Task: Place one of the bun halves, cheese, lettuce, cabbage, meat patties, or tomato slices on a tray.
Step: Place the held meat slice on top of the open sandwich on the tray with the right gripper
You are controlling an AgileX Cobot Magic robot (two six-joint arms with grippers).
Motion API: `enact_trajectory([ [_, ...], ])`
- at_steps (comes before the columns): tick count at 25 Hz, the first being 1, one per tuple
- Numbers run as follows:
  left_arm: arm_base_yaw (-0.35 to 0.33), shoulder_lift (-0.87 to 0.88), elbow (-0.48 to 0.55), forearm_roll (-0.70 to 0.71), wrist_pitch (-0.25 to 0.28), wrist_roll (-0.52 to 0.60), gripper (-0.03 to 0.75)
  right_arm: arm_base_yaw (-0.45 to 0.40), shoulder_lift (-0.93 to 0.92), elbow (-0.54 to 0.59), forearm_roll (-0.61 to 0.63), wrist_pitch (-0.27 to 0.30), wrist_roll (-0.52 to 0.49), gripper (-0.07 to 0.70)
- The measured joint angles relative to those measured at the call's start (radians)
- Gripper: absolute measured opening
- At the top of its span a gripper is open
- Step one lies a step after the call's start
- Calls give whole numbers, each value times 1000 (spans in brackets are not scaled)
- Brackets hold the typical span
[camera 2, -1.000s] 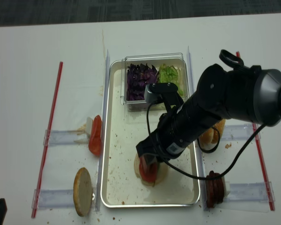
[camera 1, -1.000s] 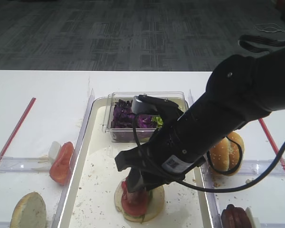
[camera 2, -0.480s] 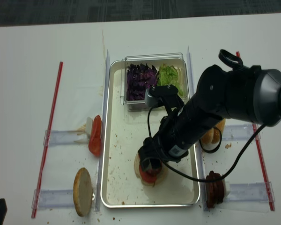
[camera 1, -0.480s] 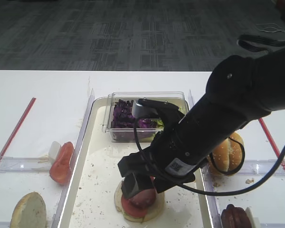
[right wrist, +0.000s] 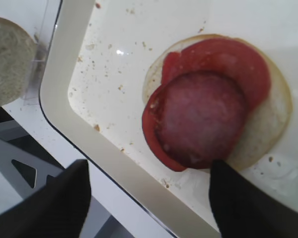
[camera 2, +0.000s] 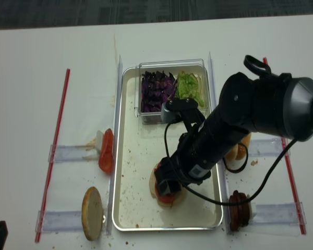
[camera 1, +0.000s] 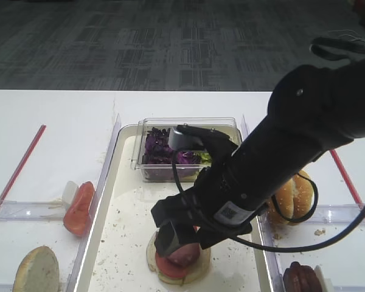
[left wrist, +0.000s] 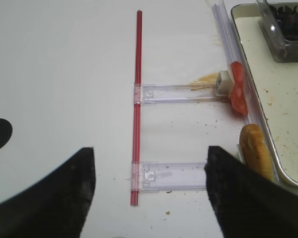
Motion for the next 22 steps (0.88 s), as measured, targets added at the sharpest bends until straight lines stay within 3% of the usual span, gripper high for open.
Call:
enact_trajectory([
  [13,0,0,0,0,0,0,473,0,-244,0,-29,12,35,539],
  [22,0,0,0,0,0,0,473,0,-289,0,-151,18,52,539],
])
